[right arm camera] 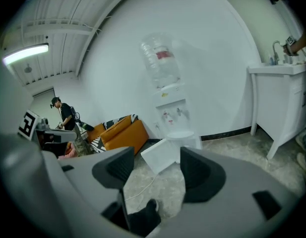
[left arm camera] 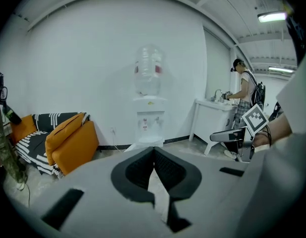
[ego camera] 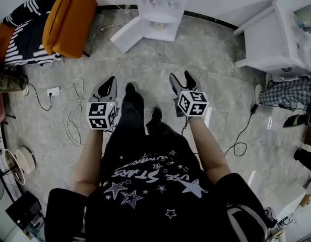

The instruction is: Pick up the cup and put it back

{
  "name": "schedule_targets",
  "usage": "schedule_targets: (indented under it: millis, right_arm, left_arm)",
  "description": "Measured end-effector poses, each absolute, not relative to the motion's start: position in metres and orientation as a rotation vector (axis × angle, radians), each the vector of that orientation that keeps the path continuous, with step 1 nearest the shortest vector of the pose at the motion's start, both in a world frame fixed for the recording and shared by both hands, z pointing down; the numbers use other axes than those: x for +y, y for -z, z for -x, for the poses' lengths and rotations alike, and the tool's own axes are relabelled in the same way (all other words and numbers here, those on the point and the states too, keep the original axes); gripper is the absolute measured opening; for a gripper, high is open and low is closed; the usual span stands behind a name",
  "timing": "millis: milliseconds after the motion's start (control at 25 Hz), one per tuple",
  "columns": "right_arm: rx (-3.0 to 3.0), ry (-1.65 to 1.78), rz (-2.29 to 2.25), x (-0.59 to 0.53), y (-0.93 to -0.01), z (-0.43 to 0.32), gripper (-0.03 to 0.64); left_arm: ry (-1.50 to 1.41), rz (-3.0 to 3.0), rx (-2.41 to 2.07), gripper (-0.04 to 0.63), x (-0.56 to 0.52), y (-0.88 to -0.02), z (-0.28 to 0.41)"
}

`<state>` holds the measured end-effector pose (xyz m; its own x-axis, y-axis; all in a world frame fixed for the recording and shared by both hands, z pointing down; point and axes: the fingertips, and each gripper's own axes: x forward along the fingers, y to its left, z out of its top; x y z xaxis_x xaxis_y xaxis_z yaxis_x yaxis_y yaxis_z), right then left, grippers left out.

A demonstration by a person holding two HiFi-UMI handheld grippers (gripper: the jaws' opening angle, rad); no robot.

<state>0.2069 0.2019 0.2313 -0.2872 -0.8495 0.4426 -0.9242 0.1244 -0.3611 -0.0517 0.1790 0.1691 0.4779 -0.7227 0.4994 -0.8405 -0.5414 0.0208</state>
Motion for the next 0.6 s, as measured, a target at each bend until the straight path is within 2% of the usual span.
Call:
schedule_targets:
  millis: [360, 600]
  right_arm:
    - [-2.149, -0.862, -1.784, 0.156, -0.258, -0.209, 0.282]
    - [-2.064, -0.856, -1.758, 0.089, -0.306, -0.205, 0.265]
  left_arm:
    - [-0.617, -2.434, -1.306, 0.009, 0.11, -0.208, 0.05]
    - [-0.63, -2.429, -1.262, 0.009, 0.037, -0.265, 0.041]
